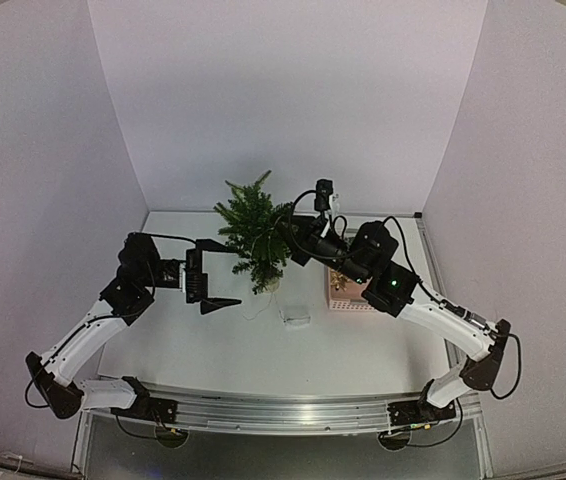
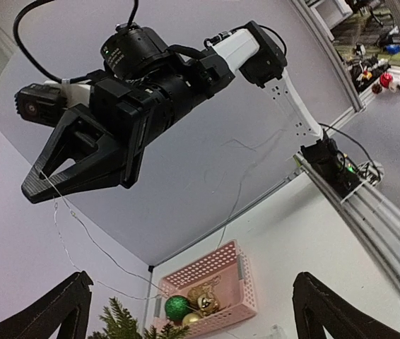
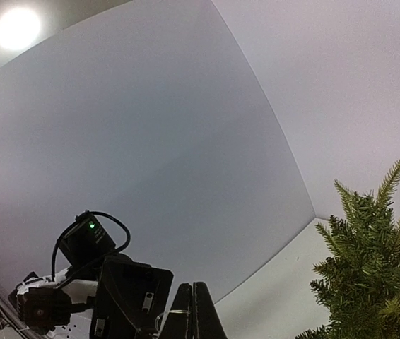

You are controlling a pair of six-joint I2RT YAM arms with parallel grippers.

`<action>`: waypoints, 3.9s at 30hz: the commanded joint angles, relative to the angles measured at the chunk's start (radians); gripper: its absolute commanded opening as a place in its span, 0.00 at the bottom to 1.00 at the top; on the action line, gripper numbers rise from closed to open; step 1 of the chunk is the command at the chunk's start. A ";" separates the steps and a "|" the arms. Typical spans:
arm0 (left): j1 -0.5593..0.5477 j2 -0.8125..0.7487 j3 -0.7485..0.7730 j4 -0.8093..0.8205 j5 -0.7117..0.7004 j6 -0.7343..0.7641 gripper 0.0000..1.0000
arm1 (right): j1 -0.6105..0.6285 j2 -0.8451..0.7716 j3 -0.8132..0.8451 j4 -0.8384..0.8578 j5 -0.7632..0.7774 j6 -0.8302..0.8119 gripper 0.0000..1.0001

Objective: Decorate the small christmas tree

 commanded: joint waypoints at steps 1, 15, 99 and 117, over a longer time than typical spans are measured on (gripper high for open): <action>-0.026 0.038 0.028 0.005 0.052 0.171 1.00 | 0.008 0.015 0.006 0.076 0.048 0.024 0.00; -0.102 0.103 -0.043 0.245 0.003 0.499 0.66 | 0.012 0.025 0.003 0.092 0.024 0.052 0.00; 0.358 0.373 0.440 0.159 -0.823 -0.305 0.00 | 0.011 0.517 0.606 -0.153 0.233 -0.631 0.08; 0.380 0.711 0.852 0.086 -0.812 -0.350 0.00 | -0.021 0.448 0.670 -0.255 0.259 -0.616 0.69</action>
